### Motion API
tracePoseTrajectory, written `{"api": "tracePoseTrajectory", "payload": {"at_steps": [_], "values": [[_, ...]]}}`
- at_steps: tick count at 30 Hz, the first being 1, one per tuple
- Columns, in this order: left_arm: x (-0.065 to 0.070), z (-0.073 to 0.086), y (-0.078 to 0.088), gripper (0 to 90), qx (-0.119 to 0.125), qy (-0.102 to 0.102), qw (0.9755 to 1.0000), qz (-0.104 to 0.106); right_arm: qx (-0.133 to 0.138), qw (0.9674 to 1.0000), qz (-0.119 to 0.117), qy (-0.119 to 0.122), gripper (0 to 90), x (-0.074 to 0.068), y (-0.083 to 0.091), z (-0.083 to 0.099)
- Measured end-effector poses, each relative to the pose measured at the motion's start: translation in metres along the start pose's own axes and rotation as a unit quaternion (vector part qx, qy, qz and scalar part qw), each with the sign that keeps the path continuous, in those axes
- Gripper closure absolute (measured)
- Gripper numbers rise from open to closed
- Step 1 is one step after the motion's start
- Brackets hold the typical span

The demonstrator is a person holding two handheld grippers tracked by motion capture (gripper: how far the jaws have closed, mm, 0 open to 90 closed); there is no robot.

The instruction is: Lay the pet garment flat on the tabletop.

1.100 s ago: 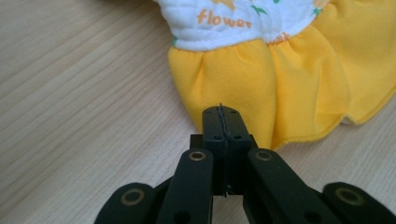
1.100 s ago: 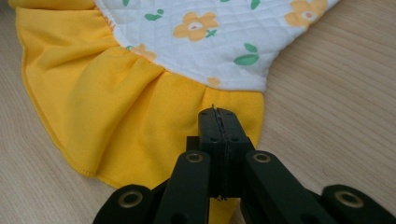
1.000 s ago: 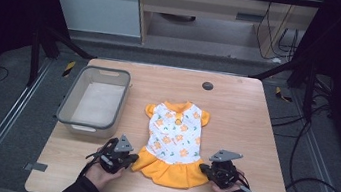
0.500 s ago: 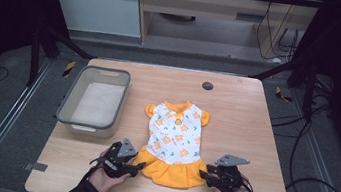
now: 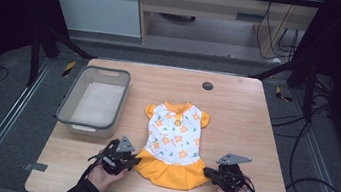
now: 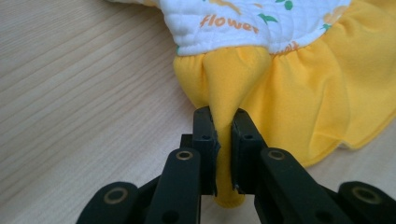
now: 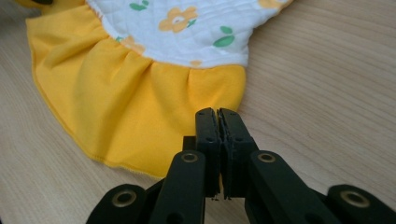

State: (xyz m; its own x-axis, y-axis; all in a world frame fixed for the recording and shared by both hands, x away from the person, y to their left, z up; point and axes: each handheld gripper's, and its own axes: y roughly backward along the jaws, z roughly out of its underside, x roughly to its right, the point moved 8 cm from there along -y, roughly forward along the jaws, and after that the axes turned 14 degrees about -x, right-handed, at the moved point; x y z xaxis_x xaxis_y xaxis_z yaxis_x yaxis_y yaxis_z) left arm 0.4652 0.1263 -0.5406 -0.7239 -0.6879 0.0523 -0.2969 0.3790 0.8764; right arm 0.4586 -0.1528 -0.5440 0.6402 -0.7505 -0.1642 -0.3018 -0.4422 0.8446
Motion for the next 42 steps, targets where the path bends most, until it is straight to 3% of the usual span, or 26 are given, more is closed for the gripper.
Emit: {"api": "tracePoseTrajectory", "payload": {"at_steps": [2, 4, 5, 7, 12, 15, 17, 18, 19, 20, 22, 27, 29, 30, 35, 42], "values": [[0.004, 0.003, 0.001, 82.1, -0.002, -0.004, 1.0, 0.002, 0.002, 1.0, 0.003, 0.0, 87.3, 0.002, 0.001, 0.0], [0.007, 0.006, -0.001, 79.1, -0.01, -0.012, 0.9998, -0.009, 0.0, 1.0, 0.003, -0.007, 86.9, 0.005, 0.004, 0.002], [0.008, 0.009, -0.005, 69.4, -0.017, -0.012, 0.9995, -0.024, -0.01, 0.9999, 0.009, -0.005, 86.0, 0.007, 0.0, 0.005], [0.007, 0.009, -0.006, 61.7, -0.016, -0.012, 0.9994, -0.028, -0.014, 0.9998, 0.012, -0.003, 85.1, 0.007, -0.001, 0.006], [0.004, 0.003, 0.014, 52.5, 0.034, -0.001, 0.9991, -0.023, 0.009, 0.9998, 0.018, -0.003, 77.1, 0.007, 0.005, 0.002], [0.003, -0.009, 0.031, 55.7, 0.073, -0.005, 0.997, -0.027, 0.039, 0.9991, 0.019, 0.001, 78.0, 0.007, 0.012, -0.005], [0.002, -0.019, 0.037, 61.1, 0.085, -0.008, 0.9959, -0.027, 0.056, 0.9981, 0.023, 0.004, 81.2, 0.008, 0.015, -0.012], [0.002, -0.029, 0.041, 68.4, 0.095, -0.014, 0.995, -0.027, 0.072, 0.9971, 0.026, 0.006, 85.5, 0.008, 0.016, -0.02], [0.002, -0.029, 0.041, 71.0, 0.095, -0.014, 0.995, -0.027, 0.072, 0.9971, 0.026, 0.006, 85.5, 0.008, 0.016, -0.02], [0.004, -0.041, 0.04, 74.5, 0.101, -0.019, 0.9944, -0.021, 0.083, 0.996, 0.031, 0.012, 89.8, 0.009, 0.015, -0.026], [0.006, -0.048, 0.038, 77.0, 0.104, -0.025, 0.9941, -0.021, 0.085, 0.9958, 0.03, 0.012, 89.9, 0.009, 0.013, -0.03], [0.012, -0.077, 0.009, 82.4, 0.094, -0.043, 0.9946, -0.011, 0.092, 0.9955, 0.018, 0.019, 90.0, 0.005, -0.005, -0.048], [0.012, -0.08, 0.003, 82.4, 0.089, -0.044, 0.995, -0.01, 0.091, 0.9955, 0.015, 0.02, 90.0, 0.004, -0.008, -0.051], [0.01, -0.081, -0.01, 82.4, 0.073, -0.042, 0.9964, -0.01, 0.09, 0.9956, 0.013, 0.024, 90.0, 0.002, -0.015, -0.055], [0.003, -0.07, -0.024, 83.5, 0.041, -0.038, 0.9984, -0.012, 0.075, 0.9967, 0.012, 0.029, 90.0, 0.0, -0.029, -0.06], [-0.011, -0.055, -0.034, 84.3, 0.013, -0.034, 0.999, -0.027, 0.044, 0.9981, 0.024, 0.034, 90.0, 0.001, -0.045, -0.057]]}}
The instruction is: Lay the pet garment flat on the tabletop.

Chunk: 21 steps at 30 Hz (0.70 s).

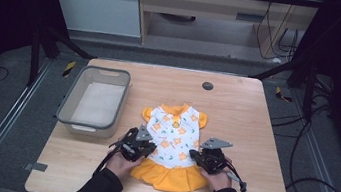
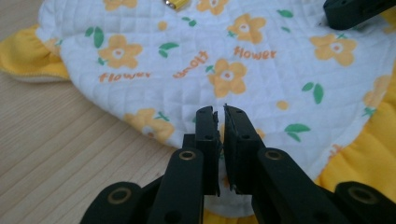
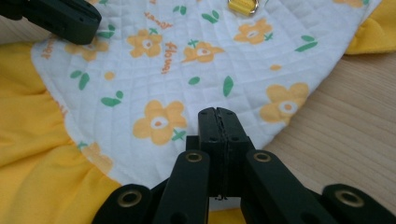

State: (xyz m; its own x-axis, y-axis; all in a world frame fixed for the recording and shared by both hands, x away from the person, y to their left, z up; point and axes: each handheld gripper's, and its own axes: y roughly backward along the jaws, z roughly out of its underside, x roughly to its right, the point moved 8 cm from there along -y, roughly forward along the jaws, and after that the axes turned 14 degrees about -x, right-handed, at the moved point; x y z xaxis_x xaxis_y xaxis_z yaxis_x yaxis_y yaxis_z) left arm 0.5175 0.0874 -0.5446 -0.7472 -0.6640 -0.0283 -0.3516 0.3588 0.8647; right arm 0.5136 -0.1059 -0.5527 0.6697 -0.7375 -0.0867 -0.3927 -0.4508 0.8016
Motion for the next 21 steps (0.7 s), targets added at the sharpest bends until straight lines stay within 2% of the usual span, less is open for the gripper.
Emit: {"api": "tracePoseTrajectory", "payload": {"at_steps": [2, 5, 8, 9, 10, 12, 16, 19, 21], "values": [[-0.002, 0.003, -0.002, 83.9, -0.006, -0.003, 0.9999, -0.009, -0.004, 1.0, 0.002, -0.005, 90.0, 0.002, 0.0, 0.002], [-0.004, 0.003, -0.002, 83.9, -0.003, 0.0, 0.9999, -0.009, -0.006, 0.9999, 0.003, -0.008, 90.0, 0.003, 0.0, 0.003], [-0.006, 0.003, -0.003, 83.8, -0.003, -0.004, 0.9997, -0.023, -0.01, 0.9999, 0.006, -0.012, 90.0, 0.004, 0.0, 0.004], [-0.009, 0.004, -0.003, 83.4, -0.006, 0.001, 0.9996, -0.029, -0.011, 0.9998, 0.01, -0.01, 90.0, 0.004, 0.0, 0.004], [-0.009, 0.004, -0.003, 83.0, -0.006, 0.001, 0.9996, -0.029, -0.012, 0.9998, 0.011, -0.008, 90.0, 0.004, 0.0, 0.004], [-0.014, 0.007, -0.005, 82.3, -0.005, 0.018, 0.9997, -0.016, -0.013, 0.9998, 0.013, -0.01, 90.0, 0.003, 0.0, 0.004], [-0.013, 0.008, -0.003, 80.7, -0.005, 0.015, 0.9997, -0.018, -0.013, 0.9998, 0.01, -0.012, 90.0, 0.002, 0.0, 0.005], [-0.011, 0.006, 0.004, 77.7, 0.005, 0.014, 0.9997, -0.019, -0.004, 0.9999, 0.003, -0.012, 90.0, 0.001, 0.005, 0.003], [-0.009, 0.004, 0.016, 76.3, 0.021, 0.015, 0.9995, -0.016, 0.011, 0.9998, -0.001, -0.014, 89.9, 0.0, 0.014, 0.001]]}}
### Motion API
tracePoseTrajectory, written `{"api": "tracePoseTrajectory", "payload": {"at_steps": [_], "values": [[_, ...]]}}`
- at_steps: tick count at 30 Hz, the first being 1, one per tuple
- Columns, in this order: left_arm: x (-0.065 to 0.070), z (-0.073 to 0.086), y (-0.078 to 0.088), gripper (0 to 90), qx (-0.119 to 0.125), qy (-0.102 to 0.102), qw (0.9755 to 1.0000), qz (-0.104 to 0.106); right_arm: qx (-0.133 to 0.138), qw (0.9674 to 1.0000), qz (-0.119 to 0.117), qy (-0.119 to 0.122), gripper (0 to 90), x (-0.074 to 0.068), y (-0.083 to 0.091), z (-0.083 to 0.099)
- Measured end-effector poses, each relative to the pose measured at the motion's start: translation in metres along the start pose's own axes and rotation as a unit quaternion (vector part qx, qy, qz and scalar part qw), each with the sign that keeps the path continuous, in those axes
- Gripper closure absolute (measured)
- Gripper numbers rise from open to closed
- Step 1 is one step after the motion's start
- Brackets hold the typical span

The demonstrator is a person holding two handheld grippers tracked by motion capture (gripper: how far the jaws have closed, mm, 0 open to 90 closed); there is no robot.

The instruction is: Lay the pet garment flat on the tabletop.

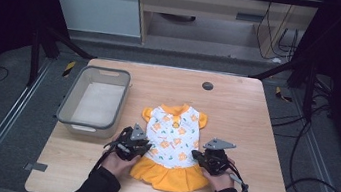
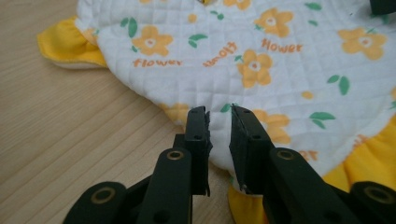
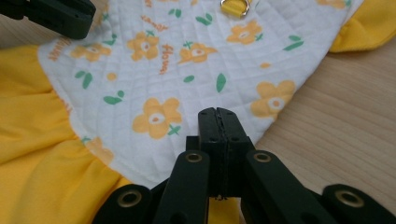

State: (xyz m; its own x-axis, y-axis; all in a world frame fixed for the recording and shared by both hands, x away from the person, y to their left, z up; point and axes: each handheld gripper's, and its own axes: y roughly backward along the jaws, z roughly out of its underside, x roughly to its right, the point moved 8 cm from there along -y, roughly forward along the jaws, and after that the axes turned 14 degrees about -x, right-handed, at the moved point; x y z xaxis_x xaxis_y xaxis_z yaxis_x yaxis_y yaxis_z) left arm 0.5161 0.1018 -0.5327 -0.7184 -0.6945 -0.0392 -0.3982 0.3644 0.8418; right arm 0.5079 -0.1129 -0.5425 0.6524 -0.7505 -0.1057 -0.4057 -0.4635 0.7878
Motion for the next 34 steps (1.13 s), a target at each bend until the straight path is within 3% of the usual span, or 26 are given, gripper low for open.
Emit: {"api": "tracePoseTrajectory", "payload": {"at_steps": [7, 9, 11, 12, 15, 17, 23, 30, 34], "values": [[0.009, 0.005, 0.027, 70.6, 0.03, -0.007, 0.9994, 0.015, 0.03, 0.9995, 0.003, -0.011, 83.6, 0.007, 0.019, 0.0], [0.011, 0.014, 0.033, 65.8, 0.032, -0.008, 0.999, 0.029, 0.032, 0.9991, 0.014, -0.024, 73.1, 0.016, 0.025, 0.005], [0.012, 0.018, 0.035, 64.3, 0.034, -0.009, 0.9988, 0.035, 0.032, 0.9989, 0.019, -0.027, 69.2, 0.019, 0.027, 0.006], [0.011, 0.022, 0.037, 59.9, 0.034, -0.008, 0.9987, 0.036, 0.034, 0.9984, 0.032, -0.033, 60.6, 0.027, 0.031, 0.01], [0.009, 0.034, 0.043, 56.5, 0.035, -0.006, 0.9989, 0.032, 0.036, 0.9977, 0.041, -0.04, 54.6, 0.033, 0.035, 0.014], [0.005, 0.044, 0.05, 49.8, 0.042, 0.003, 0.9987, 0.028, 0.04, 0.9965, 0.051, -0.052, 45.8, 0.043, 0.041, 0.02], [-0.007, 0.062, 0.063, 39.1, 0.048, 0.022, 0.9985, 0.012, 0.042, 0.9942, 0.068, -0.071, 33.8, 0.06, 0.048, 0.032], [-0.031, 0.087, 0.071, 32.6, 0.045, 0.055, 0.9974, -0.011, 0.042, 0.9925, 0.081, -0.082, 25.7, 0.069, 0.055, 0.045], [-0.04, 0.097, 0.075, 30.7, 0.046, 0.07, 0.9964, -0.015, 0.046, 0.9911, 0.087, -0.09, 22.8, 0.074, 0.06, 0.052]]}}
